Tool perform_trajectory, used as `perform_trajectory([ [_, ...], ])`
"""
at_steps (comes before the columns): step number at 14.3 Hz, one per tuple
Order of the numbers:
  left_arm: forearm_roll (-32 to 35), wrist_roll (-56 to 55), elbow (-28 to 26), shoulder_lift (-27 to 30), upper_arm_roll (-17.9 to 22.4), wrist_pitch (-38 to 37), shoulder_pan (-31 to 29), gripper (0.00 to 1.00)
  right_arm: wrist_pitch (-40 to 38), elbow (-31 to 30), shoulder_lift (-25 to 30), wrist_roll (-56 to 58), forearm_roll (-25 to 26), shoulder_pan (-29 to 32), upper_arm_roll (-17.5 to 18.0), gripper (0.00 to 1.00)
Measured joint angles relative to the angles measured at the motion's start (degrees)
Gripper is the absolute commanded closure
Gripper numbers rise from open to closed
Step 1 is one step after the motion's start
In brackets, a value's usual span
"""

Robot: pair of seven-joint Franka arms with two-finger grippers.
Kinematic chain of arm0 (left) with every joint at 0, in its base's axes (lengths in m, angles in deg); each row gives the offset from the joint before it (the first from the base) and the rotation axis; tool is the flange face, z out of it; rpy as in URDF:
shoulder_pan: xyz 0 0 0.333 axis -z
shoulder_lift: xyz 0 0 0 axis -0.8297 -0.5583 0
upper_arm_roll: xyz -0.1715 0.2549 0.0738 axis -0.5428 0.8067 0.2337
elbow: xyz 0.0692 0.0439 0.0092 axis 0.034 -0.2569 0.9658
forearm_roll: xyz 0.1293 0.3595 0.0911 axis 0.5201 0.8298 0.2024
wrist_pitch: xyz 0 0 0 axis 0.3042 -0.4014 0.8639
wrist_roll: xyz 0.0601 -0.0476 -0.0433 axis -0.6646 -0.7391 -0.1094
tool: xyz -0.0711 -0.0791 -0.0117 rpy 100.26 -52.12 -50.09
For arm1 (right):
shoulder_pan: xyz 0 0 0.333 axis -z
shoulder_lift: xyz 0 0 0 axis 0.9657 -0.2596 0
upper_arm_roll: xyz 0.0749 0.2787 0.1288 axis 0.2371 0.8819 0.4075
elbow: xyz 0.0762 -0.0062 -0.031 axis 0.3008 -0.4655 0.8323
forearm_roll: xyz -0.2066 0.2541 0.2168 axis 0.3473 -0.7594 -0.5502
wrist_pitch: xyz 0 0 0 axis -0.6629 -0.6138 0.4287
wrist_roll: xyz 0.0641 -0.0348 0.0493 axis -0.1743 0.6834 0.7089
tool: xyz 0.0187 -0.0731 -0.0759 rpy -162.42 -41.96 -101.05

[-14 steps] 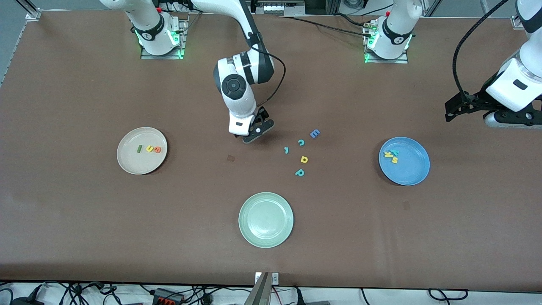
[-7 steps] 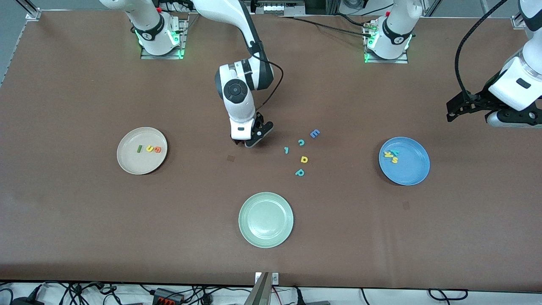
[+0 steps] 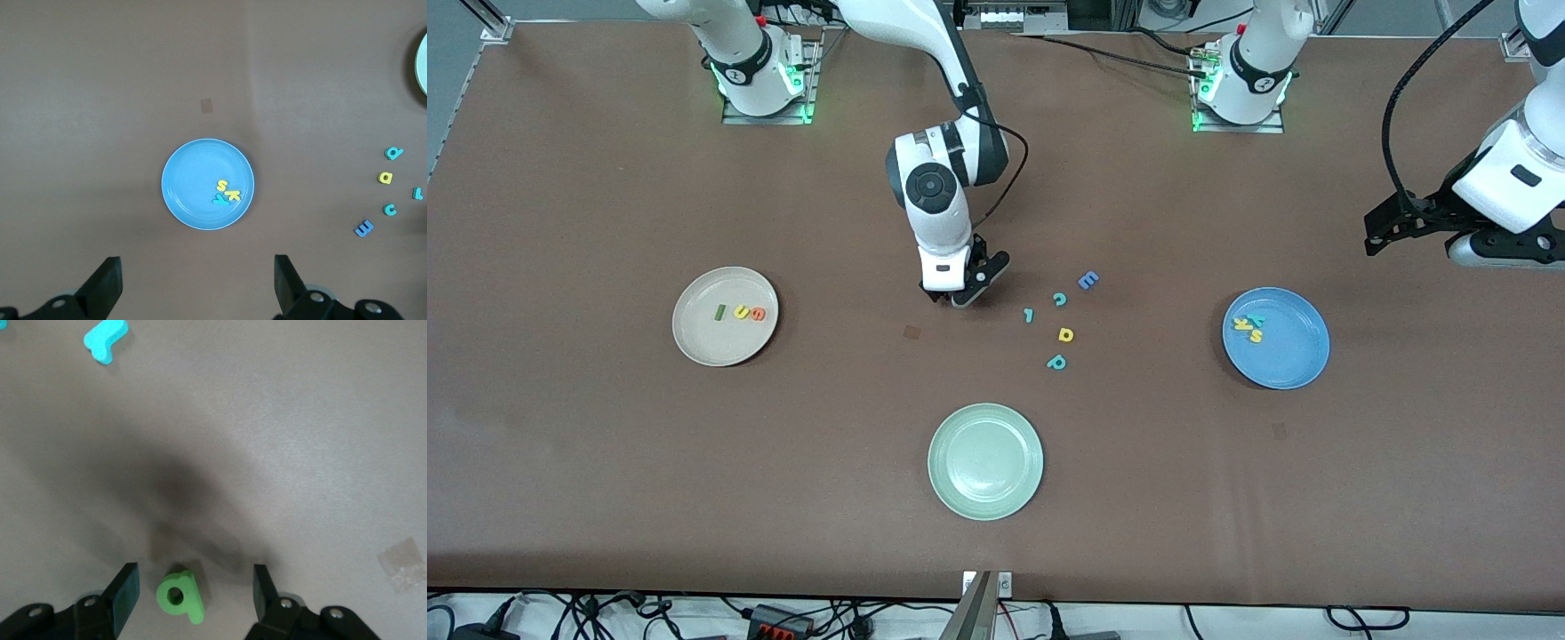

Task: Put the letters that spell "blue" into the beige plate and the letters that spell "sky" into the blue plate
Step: 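Grasp the green q with the right gripper and lift it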

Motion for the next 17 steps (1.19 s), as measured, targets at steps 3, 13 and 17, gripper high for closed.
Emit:
perform_trajectory([
  [3, 0.0, 0.0, 0.0, -0.1, 0.0, 0.0, 0.0, 0.00, -0.1, 0.0, -0.2, 0.0, 2.5, -0.1, 0.6, 0.29],
  [13, 0.0, 0.0, 0.2, -0.3, 0.1, 0.0, 0.0, 0.00, -1.8, 0.6, -0.1, 0.0, 4.3, -0.5, 0.6, 0.88],
  [17, 0.0, 0.0, 0.2, -0.3, 0.2, 0.0, 0.0, 0.00, -2.4, 0.6, -0.1, -0.1, 4.2, -0.3, 0.4, 0.88],
])
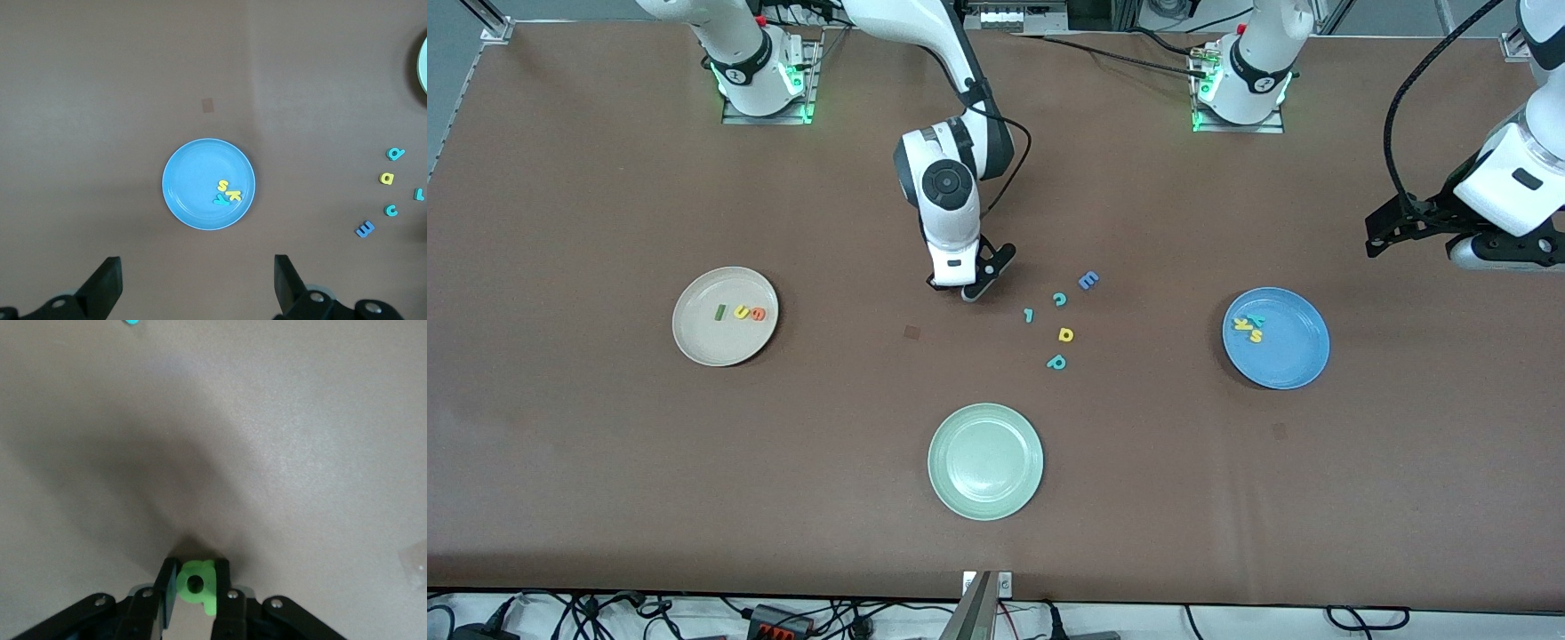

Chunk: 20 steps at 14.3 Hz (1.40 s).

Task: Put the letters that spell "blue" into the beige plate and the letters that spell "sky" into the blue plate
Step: 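Grasp the green q with the right gripper and lift it, then lower the green q onto the beige plate and open the right gripper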

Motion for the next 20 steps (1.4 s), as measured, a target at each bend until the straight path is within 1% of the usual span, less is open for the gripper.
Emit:
perform_trajectory([
  [3, 0.0, 0.0, 0.0, 0.0, 0.0, 0.0, 0.0, 0.00, -0.2, -0.1, -0.2, -0.8, 0.0, 1.6, -0.6, 0.88],
  [4, 0.0, 0.0, 0.0, 0.0, 0.0, 0.0, 0.0, 0.00, -0.6, -0.2, -0.2, -0.9, 0.0, 2.8, -1.3, 0.88],
  [5, 0.0, 0.0, 0.0, 0.0, 0.0, 0.0, 0.0, 0.00, -1.8, -0.2, -0.3, -0.9, 0.0, 3.9, -2.7, 0.88],
  [7, 0.0, 0.0, 0.0, 0.0, 0.1, 0.0, 0.0, 0.00, -5.1, -0.2, -0.2, -1.5, 0.0, 5.3, -7.8, 0.88],
  [10, 0.0, 0.0, 0.1, 0.0, 0.1, 0.0, 0.0, 0.00, -13.0, -0.3, -0.1, -4.9, 0.0, 6.0, -15.8, 0.88],
  [11, 0.0, 0.0, 0.1, 0.0, 0.1, 0.0, 0.0, 0.00, -15.7, -0.5, -0.1, -6.0, 0.0, 6.5, -18.0, 0.87],
  [12, 0.0, 0.0, 0.1, 0.0, 0.1, 0.0, 0.0, 0.00, -18.4, -0.9, -0.1, -6.7, 0.0, 7.7, -19.4, 0.87],
  [13, 0.0, 0.0, 0.1, 0.0, 0.1, 0.0, 0.0, 0.00, -20.9, -1.5, -0.1, -7.4, 0.0, 9.7, -20.2, 0.87],
  [15, 0.0, 0.0, 0.1, 0.0, 0.1, 0.0, 0.0, 0.00, -24.2, -2.9, -0.2, -7.2, 0.0, 15.5, -20.3, 0.87],
  [17, 0.0, 0.0, 0.1, 0.0, 0.2, 0.0, 0.0, 0.00, -25.1, -4.4, -0.4, -6.1, 0.0, 20.8, -20.0, 0.87],
  [19, 0.0, 0.0, 0.1, 0.0, 0.2, 0.0, 0.0, 0.00, -25.1, -5.4, -0.5, -5.5, 0.0, 23.5, -19.4, 0.87],
  [20, 0.0, 0.0, 0.1, 0.0, 0.2, 0.0, 0.0, 0.00, -25.1, -5.6, -0.5, -5.5, 0.0, 24.0, -19.1, 0.83],
])
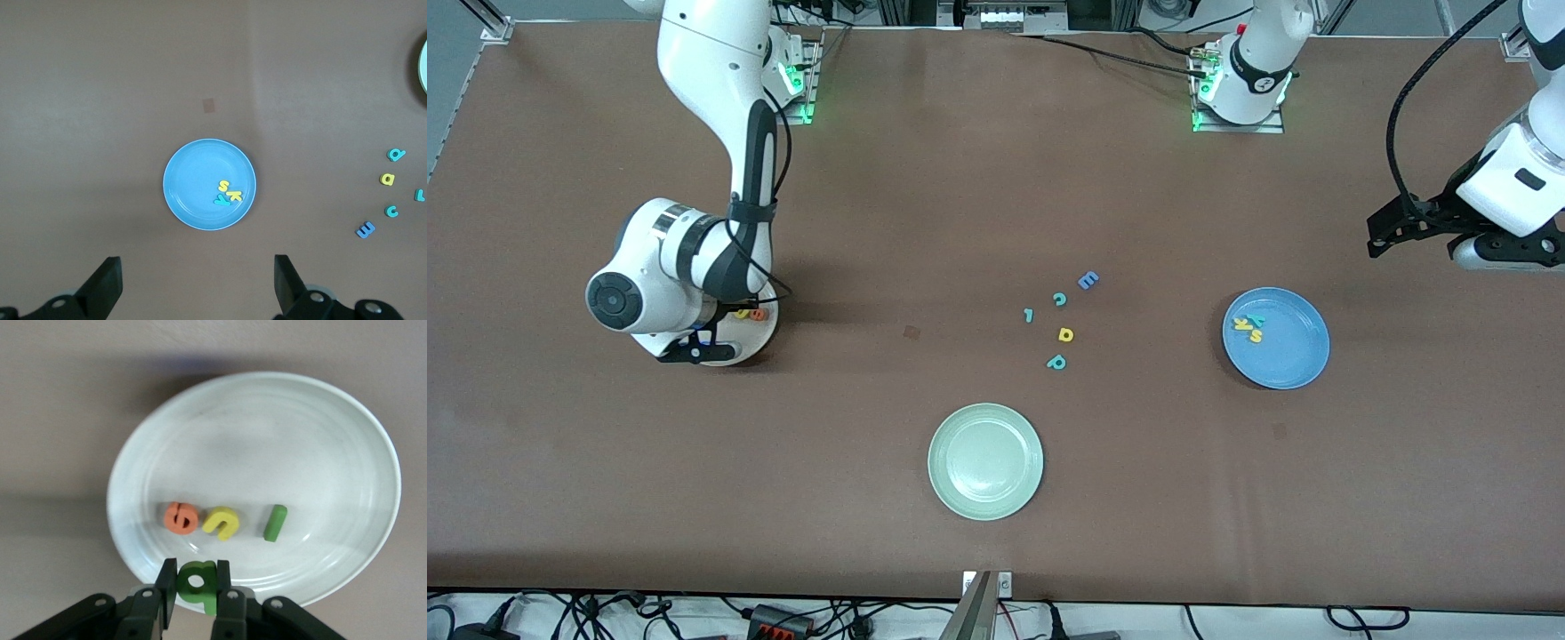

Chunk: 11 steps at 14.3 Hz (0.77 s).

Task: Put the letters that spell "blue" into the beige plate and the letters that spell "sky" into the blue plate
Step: 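Lower the green q onto the beige plate and open the right gripper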

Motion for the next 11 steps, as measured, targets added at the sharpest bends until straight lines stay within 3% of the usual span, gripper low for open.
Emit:
perform_trajectory([
  [1, 0.0, 0.0, 0.0, 0.0, 0.0, 0.0, 0.0, 0.00, 0.0, -0.3, 0.0, 0.0, 0.0, 0.1, 0.4, 0.56],
  [2, 0.0, 0.0, 0.0, 0.0, 0.0, 0.0, 0.0, 0.00, 0.0, -0.6, 0.0, -0.1, 0.0, 0.0, 0.8, 0.09],
  [3, 0.0, 0.0, 0.0, 0.0, 0.0, -0.1, 0.0, 0.00, 0.0, -1.0, -0.1, -0.2, 0.0, 0.0, 1.0, 0.00],
  [11, 0.0, 0.0, 0.0, 0.0, 0.4, -0.9, -0.4, 0.00, 0.0, 1.1, -0.3, -0.4, -0.2, 0.7, 0.5, 0.00],
])
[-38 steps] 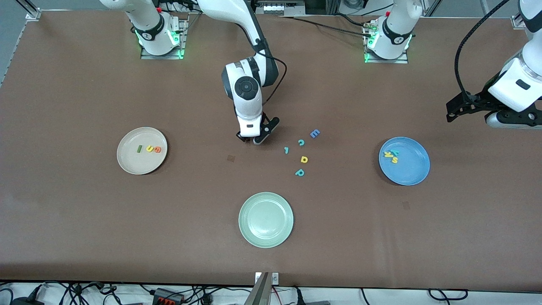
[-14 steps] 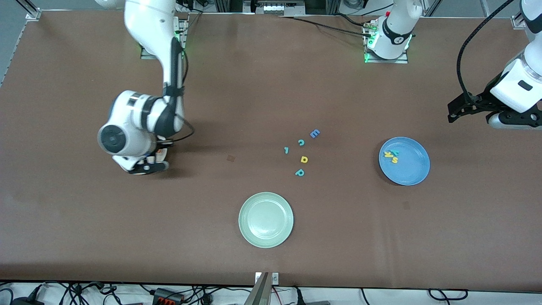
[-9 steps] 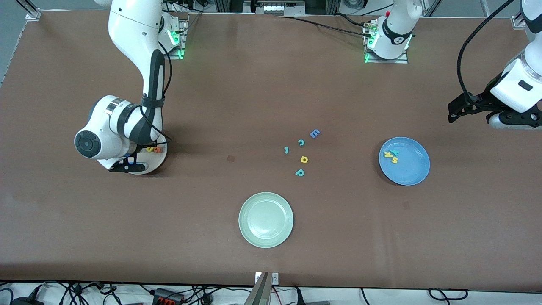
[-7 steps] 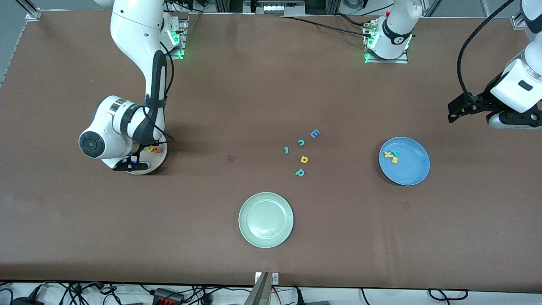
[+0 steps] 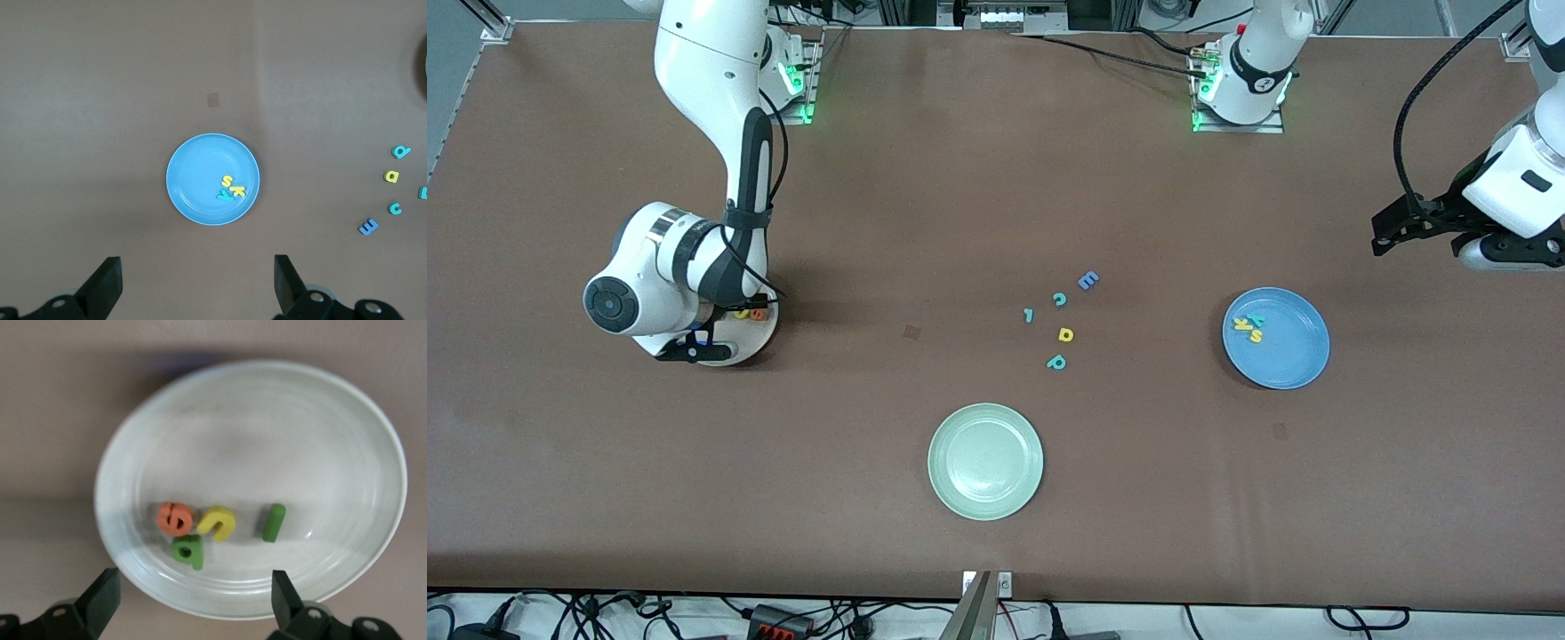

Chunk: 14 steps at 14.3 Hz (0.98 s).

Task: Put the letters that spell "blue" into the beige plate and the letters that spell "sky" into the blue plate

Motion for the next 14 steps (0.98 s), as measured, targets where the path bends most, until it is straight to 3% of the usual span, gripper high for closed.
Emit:
perform_trajectory([
  [10, 0.0, 0.0, 0.0, 0.0, 0.0, -1.1, -0.6, 0.00, -1.7, 9.8, 0.1, 0.4, -1.4, 5.4, -1.1, 0.00],
  [12, 0.0, 0.0, 0.0, 0.0, 0.1, -1.1, -0.8, 0.00, -2.1, 12.0, 1.9, -1.5, -0.1, 7.8, 1.7, 0.00],
  [14, 0.0, 0.0, 0.0, 0.0, 0.1, -1.2, -0.8, 0.00, -2.2, 14.1, 6.6, -7.4, 7.2, 13.5, 10.1, 0.00],
])
